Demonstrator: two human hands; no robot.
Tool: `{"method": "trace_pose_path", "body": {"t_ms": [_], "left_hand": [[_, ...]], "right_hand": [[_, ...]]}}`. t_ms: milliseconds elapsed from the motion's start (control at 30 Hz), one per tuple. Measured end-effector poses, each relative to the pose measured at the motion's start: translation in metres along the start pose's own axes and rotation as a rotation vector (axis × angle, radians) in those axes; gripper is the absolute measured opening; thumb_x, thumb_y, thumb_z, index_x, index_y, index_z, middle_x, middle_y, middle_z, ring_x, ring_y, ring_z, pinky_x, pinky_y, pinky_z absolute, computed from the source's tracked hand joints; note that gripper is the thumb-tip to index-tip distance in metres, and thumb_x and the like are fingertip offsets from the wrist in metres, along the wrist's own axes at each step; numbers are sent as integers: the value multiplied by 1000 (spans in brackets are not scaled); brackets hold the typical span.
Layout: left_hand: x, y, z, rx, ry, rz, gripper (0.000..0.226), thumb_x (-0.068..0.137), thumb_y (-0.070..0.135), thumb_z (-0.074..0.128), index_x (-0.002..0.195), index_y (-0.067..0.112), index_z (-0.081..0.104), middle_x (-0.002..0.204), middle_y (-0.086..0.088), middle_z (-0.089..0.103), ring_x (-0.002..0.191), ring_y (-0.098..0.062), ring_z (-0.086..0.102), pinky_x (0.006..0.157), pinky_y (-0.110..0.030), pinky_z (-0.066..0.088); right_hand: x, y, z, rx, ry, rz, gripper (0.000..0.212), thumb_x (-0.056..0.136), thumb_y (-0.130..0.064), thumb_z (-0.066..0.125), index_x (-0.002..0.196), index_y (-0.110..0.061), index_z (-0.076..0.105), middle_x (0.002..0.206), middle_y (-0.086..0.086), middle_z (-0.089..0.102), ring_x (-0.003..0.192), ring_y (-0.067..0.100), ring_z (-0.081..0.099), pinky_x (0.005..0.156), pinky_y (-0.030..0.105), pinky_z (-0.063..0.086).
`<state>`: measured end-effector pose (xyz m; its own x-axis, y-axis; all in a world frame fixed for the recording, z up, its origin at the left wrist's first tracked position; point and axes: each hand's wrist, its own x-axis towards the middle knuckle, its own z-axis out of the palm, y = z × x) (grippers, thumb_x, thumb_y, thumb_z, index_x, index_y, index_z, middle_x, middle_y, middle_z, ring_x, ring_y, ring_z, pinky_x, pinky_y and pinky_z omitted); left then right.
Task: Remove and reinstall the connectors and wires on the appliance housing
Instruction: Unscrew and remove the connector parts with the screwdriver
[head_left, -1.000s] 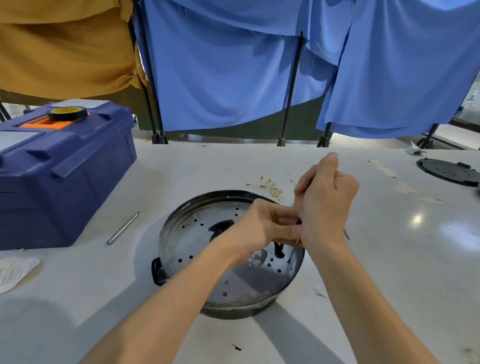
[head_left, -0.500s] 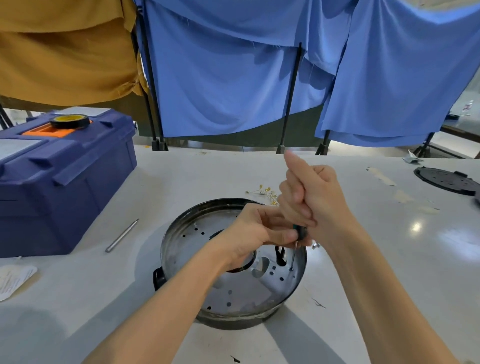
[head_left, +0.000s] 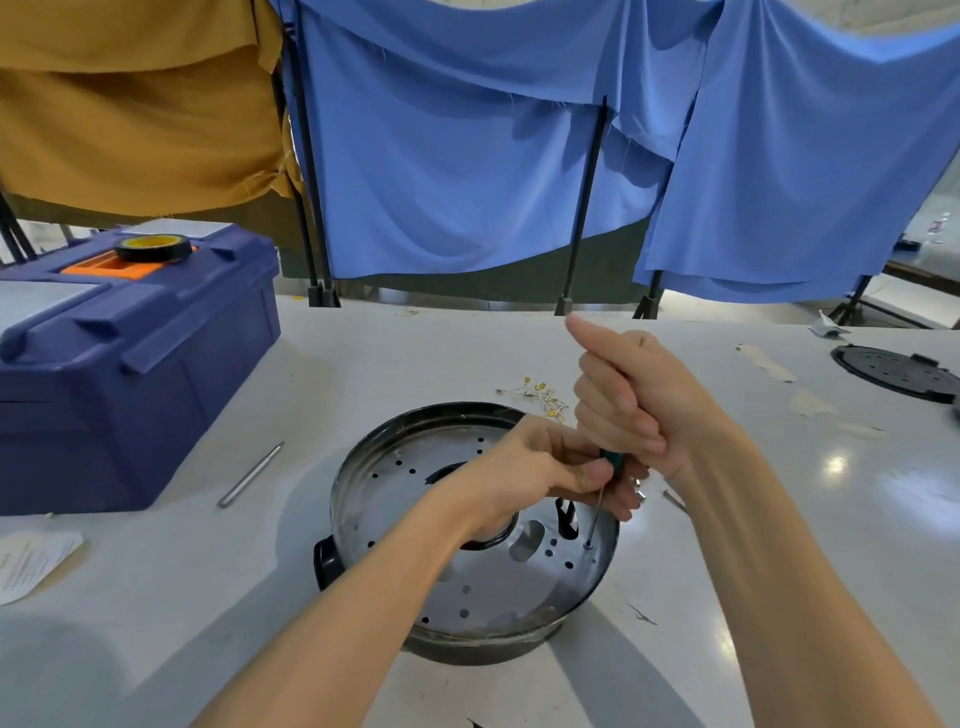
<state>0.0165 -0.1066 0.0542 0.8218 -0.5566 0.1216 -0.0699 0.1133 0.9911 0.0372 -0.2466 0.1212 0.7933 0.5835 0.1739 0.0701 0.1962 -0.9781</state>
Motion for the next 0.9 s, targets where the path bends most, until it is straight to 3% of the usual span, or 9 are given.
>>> {"method": "trace_pose_path", "body": {"t_ms": [133, 233, 300, 367, 500, 600, 700, 833, 900], "left_hand": [[-1, -2, -1, -34, 67, 12, 27, 87, -5, 63, 114, -4, 65, 106, -23, 70, 103, -36, 67, 96, -44, 52], [5, -4, 9, 17, 75, 27, 23, 87, -4, 64, 109, -4, 67, 90, -11, 73, 85, -23, 71, 81, -27, 56], [7, -6, 12, 34, 97, 23, 21, 88, -4, 61, 108, -4, 68, 87, -13, 71, 79, -23, 69, 78, -26, 56], [7, -6, 9, 12, 74, 5, 20, 89, -5, 59, 103, 1, 71, 92, -18, 71, 84, -29, 70, 85, -32, 56], [3, -3, 1, -50, -20, -19, 22, 92, -1, 54, 96, 9, 74, 94, -16, 74, 96, -35, 70, 92, -38, 54], [3, -8, -1, -48, -38, -19, 21, 93, 0, 54, 108, 2, 69, 102, -20, 72, 104, -35, 67, 95, -39, 52], [0, -10, -4, -75, 19, 3, 24, 88, -4, 61, 109, 2, 70, 103, -21, 71, 102, -36, 68, 93, -40, 53], [3, -8, 0, -19, 116, 43, 20, 83, -4, 68, 98, 8, 74, 88, -9, 75, 82, -25, 72, 77, -30, 58], [3, -7, 3, 22, 110, 40, 20, 86, -4, 64, 93, 12, 74, 78, 0, 75, 72, -15, 72, 69, -21, 56]], "right_hand": [[0, 12, 12, 31, 342, -161, 66, 101, -32, 47, 38, -15, 42, 29, 0, 27, 23, 11, 18, 36, 11, 20], [3, 22, 20, -137, 859, -318, 71, 102, -30, 39, 32, -16, 45, 30, -2, 33, 26, 14, 27, 40, 18, 25], [2, 29, 27, -255, 1018, -391, 71, 101, -32, 35, 33, -18, 51, 29, -4, 36, 27, 13, 32, 41, 21, 29], [-2, 27, 25, -188, 895, -324, 67, 98, -34, 41, 34, -16, 50, 30, -1, 36, 27, 15, 31, 38, 21, 28], [-5, -2, 5, -155, 282, -29, 64, 92, -47, 53, 44, -4, 53, 36, 14, 43, 30, 24, 37, 38, 25, 38], [-5, -1, 5, -58, 126, -50, 65, 97, -37, 51, 39, -7, 42, 29, 5, 31, 22, 16, 24, 34, 16, 25], [-2, 8, 16, -59, 299, -113, 66, 101, -29, 47, 38, -12, 40, 29, 2, 27, 23, 12, 19, 37, 11, 20], [9, 23, 32, -269, 876, -310, 74, 103, -30, 36, 31, -16, 48, 29, -2, 36, 26, 13, 33, 36, 18, 28], [10, 30, 40, -335, 1043, -383, 74, 103, -32, 32, 33, -18, 53, 29, -4, 40, 29, 13, 38, 41, 22, 34]]}}
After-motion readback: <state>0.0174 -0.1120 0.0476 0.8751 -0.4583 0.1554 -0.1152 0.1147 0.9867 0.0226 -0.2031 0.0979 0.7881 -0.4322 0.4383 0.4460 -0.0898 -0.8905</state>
